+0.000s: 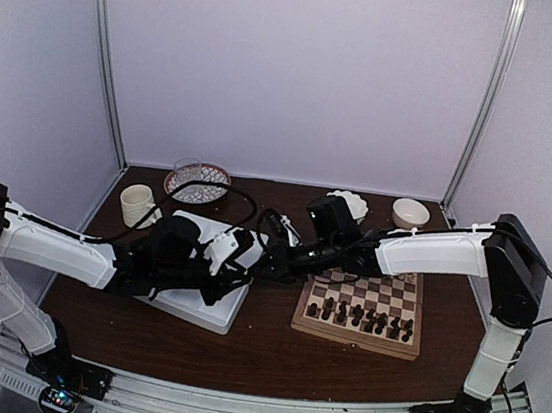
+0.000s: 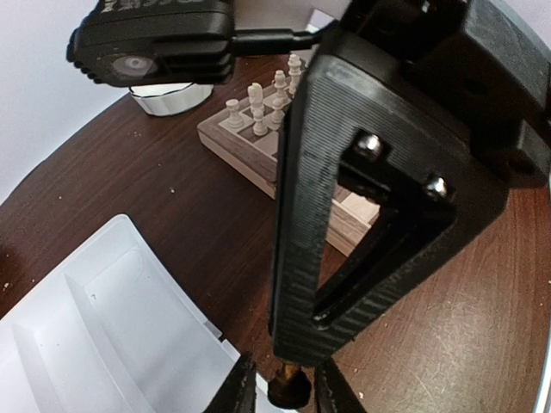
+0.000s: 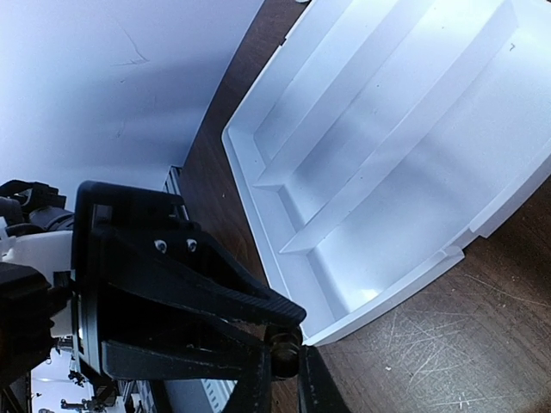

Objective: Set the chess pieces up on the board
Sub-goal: Pass from the left arm to the right, then place the pawn at h7.

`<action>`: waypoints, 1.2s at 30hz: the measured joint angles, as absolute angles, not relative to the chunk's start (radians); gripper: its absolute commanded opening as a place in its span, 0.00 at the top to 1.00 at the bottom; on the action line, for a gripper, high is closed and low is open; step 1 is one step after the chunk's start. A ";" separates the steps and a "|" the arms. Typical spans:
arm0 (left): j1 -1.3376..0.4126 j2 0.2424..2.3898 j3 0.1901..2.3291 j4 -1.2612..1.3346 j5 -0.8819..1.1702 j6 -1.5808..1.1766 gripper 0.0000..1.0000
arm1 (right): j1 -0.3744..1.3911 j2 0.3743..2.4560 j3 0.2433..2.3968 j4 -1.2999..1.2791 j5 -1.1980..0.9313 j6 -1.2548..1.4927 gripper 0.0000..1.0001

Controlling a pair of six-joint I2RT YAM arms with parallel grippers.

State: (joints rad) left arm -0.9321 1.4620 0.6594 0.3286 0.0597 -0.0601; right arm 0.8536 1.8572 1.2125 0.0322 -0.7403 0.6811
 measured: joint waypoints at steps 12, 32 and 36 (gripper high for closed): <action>-0.932 1.459 0.658 0.341 0.011 -0.084 0.49 | 0.822 1.750 1.202 -0.213 -0.520 0.479 0.97; -0.932 1.386 0.622 0.339 -0.134 -0.130 0.48 | 0.813 1.607 1.193 -0.507 -0.111 0.117 1.00; -0.932 1.386 0.620 0.342 -0.120 -0.130 0.49 | 0.813 1.617 1.163 -0.535 -0.106 0.096 0.99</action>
